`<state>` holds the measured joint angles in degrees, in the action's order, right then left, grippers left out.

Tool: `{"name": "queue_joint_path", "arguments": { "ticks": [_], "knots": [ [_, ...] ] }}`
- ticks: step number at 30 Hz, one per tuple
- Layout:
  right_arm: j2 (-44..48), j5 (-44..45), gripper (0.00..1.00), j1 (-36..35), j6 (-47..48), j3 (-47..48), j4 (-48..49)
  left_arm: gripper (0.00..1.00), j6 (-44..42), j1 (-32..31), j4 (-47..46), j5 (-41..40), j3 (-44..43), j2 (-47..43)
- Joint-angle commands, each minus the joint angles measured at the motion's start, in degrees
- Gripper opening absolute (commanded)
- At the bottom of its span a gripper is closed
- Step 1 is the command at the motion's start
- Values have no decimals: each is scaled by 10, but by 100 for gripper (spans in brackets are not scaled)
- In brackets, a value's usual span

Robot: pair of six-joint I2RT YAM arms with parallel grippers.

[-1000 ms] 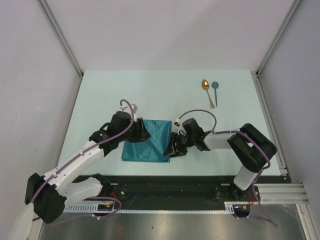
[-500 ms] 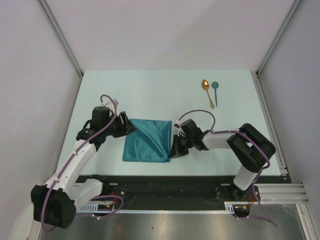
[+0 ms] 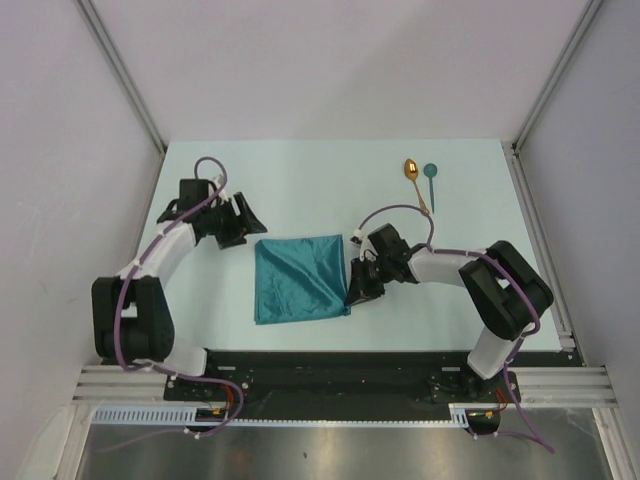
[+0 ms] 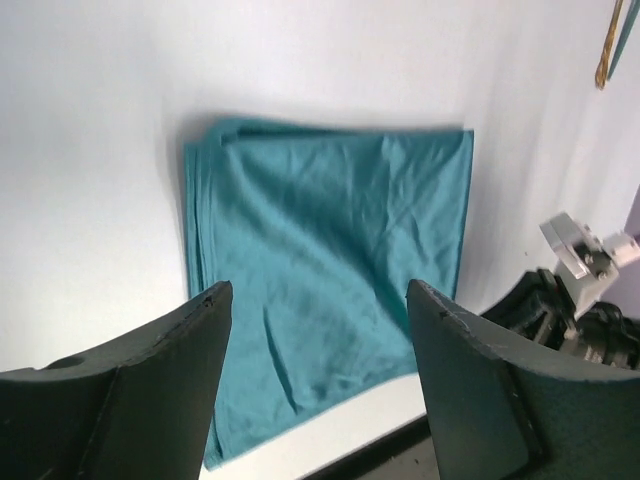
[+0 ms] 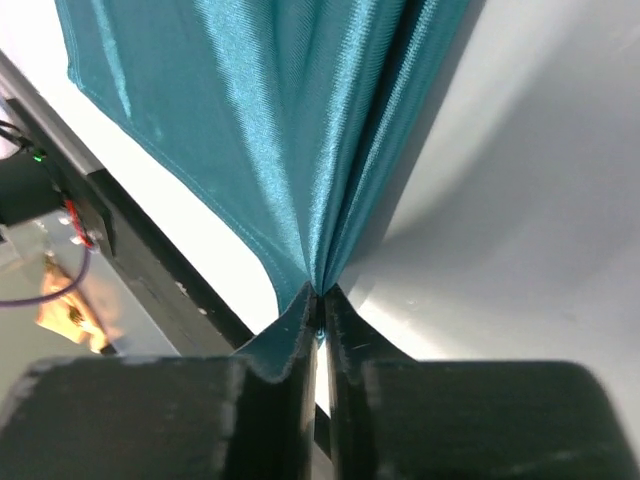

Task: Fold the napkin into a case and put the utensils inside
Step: Move the lower triangle-folded napkin to the center of the board, then pick up the lower triangle-folded napkin from the center of the board.

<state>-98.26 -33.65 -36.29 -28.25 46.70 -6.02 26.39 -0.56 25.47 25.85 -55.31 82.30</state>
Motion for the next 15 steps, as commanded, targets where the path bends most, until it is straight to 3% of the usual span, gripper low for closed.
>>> {"name": "queue_joint_path", "arguments": {
  "ticks": [1,3,4,7,8,11,15],
  "knots": [
    [-10,5,24,11,72,53,-68,74,-57,3,20,-10,-70,64],
    [4,50,39,6,76,86,-104,68,-63,3,28,-26,-81,104],
    [10,78,51,-10,78,105,-123,65,-63,19,27,-16,-84,114],
    [29,238,67,-63,79,182,-204,59,-56,20,12,-20,-78,128],
    [29,313,70,-81,76,201,-220,59,-55,20,10,-31,-77,129],
    [-2,408,73,-139,47,290,-270,55,-32,25,16,-58,-86,133],
    [-97,471,75,-200,-36,413,-327,54,71,58,42,-158,-81,101]
  ]
}}
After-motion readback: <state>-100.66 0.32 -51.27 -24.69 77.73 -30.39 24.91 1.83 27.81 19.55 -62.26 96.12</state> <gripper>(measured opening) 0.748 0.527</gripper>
